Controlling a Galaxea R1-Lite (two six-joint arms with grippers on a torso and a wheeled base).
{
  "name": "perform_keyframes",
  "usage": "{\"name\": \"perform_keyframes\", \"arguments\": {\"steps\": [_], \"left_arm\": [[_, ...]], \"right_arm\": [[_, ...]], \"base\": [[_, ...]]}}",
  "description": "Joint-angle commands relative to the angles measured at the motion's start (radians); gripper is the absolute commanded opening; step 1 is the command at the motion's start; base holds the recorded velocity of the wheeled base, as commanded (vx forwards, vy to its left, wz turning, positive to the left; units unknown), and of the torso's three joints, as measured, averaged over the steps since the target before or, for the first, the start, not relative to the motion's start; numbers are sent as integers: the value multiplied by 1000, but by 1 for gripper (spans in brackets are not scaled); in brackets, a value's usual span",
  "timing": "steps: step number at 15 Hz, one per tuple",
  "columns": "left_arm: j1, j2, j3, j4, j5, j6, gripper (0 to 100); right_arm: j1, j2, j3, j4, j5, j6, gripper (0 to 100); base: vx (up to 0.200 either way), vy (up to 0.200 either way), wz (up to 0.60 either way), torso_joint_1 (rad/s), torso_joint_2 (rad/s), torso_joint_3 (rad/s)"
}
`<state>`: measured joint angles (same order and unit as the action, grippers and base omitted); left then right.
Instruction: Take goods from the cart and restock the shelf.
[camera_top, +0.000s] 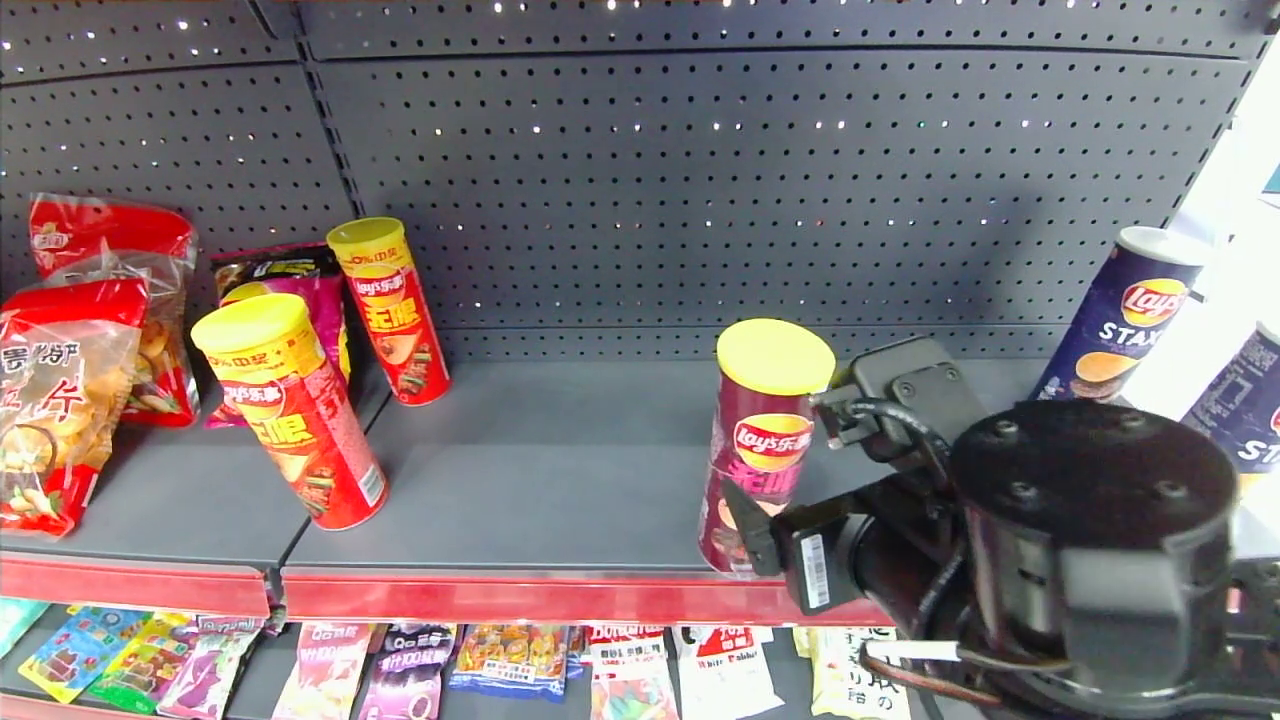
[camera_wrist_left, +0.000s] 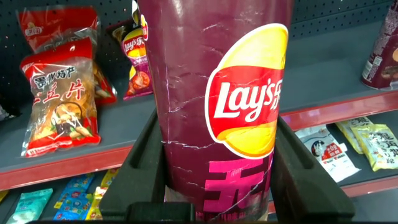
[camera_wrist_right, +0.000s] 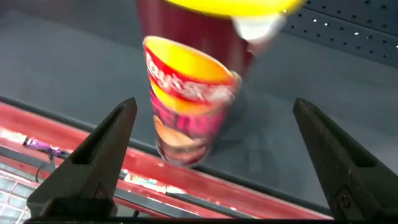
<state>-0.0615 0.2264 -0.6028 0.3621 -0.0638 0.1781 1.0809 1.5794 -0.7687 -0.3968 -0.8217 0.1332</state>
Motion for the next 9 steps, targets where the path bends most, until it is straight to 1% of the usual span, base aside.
{"name": "perform_keyframes", "arguments": {"steps": [1, 4, 5, 6, 7, 8, 9], "left_arm": [[0, 4, 6, -2, -1, 0, 0], [0, 1, 9, -2, -1, 0, 0], [0, -1, 9, -2, 1, 0, 0], [0, -2, 11, -2, 1, 0, 0], [0, -2, 11, -2, -1, 0, 0], [0, 2, 11, -3, -4, 0, 0], [-1, 7, 9, -5, -8, 0, 0]], "right_arm": [[19, -82, 37, 0, -1, 0, 100], [50, -139, 75, 0, 9, 2, 100], [63, -180, 111, 0, 22, -1, 100], [60, -225, 135, 0, 67, -14, 100], [57, -236, 140, 0, 79, -20, 100], [7, -348, 177, 1, 194, -95, 100], [-41, -403, 187, 1, 262, -152, 100]], "base": [[0, 0, 0, 0, 0, 0], [0, 0, 0, 0, 0, 0], [0, 0, 0, 0, 0, 0], [0, 0, 0, 0, 0, 0], [0, 0, 0, 0, 0, 0], [0, 0, 0, 0, 0, 0], [0, 0, 0, 0, 0, 0]]}}
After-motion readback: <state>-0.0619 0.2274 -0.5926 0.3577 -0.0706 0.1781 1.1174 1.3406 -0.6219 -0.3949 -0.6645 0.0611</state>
